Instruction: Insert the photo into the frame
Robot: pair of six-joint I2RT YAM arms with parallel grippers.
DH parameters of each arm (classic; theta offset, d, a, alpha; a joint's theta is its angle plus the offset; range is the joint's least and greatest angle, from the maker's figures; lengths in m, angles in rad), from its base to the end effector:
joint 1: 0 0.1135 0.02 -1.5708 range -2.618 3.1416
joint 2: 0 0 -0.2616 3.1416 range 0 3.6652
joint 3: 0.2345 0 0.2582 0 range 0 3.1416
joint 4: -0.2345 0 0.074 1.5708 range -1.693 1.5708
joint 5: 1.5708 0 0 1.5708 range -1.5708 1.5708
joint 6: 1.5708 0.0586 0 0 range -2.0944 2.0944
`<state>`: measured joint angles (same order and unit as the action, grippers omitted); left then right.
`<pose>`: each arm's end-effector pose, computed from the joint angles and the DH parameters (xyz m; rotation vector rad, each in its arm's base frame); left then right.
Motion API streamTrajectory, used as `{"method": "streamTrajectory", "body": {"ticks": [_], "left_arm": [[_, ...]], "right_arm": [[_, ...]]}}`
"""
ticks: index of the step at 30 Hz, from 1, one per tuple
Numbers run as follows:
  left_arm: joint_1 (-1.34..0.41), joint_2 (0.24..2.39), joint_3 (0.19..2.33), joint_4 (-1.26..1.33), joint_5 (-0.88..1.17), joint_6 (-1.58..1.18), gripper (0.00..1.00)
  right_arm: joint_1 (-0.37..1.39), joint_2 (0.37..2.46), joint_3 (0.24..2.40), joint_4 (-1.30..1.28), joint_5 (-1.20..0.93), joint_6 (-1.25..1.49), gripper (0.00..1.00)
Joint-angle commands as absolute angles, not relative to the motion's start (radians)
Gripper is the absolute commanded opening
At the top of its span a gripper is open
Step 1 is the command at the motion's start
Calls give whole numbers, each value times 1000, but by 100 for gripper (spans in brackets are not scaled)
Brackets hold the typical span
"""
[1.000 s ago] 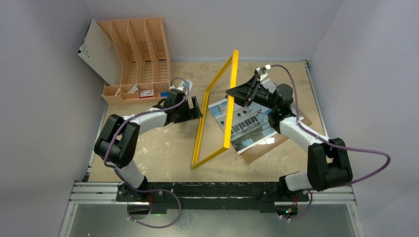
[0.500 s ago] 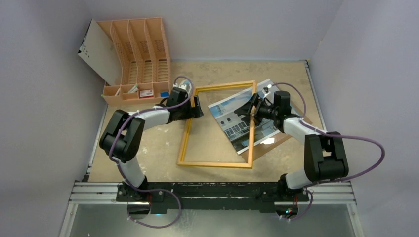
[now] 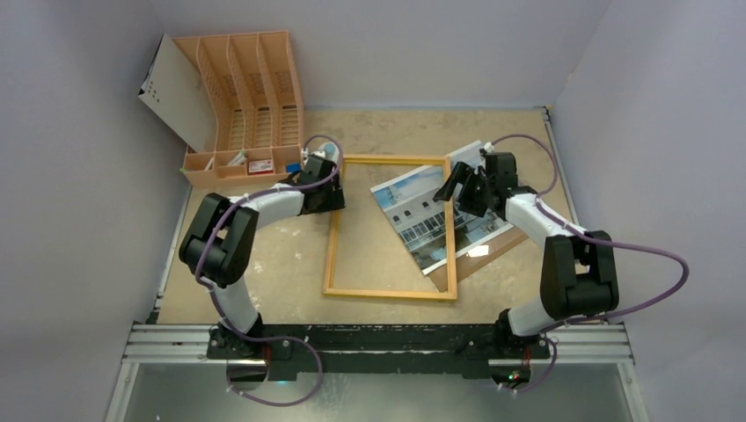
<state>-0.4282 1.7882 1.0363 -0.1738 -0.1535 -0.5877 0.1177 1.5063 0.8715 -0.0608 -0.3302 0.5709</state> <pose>0.3495 -0.1497 0.1358 -0.2628 2.4828 -0.2380 0.3357 0.0588 0.1910 0.3453 2.3032 0.7308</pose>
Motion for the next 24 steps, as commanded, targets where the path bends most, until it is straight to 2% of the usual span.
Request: {"method": "streamTrajectory", "body": {"ticks": [1, 9, 14, 19, 24], "left_arm": [[-423, 1841, 1050, -322, -230, -603, 63], [-423, 1857, 1179, -433, -304, -580, 55], [-423, 1822, 1234, -472, -328, -560, 56], [-423, 1801, 1302, -541, -362, -586, 69], [-425, 1775, 1369, -611, -400, -621, 78]], "right_arm": [[117, 1488, 958, -171, -83, 516, 85], [72, 1483, 1038, -303, 238, 596, 80], [-34, 1508, 1014, -257, 210, 649, 78], [-147, 1595, 1055, -246, 160, 683, 78], [-214, 1646, 1094, -267, 177, 694, 79]]}}
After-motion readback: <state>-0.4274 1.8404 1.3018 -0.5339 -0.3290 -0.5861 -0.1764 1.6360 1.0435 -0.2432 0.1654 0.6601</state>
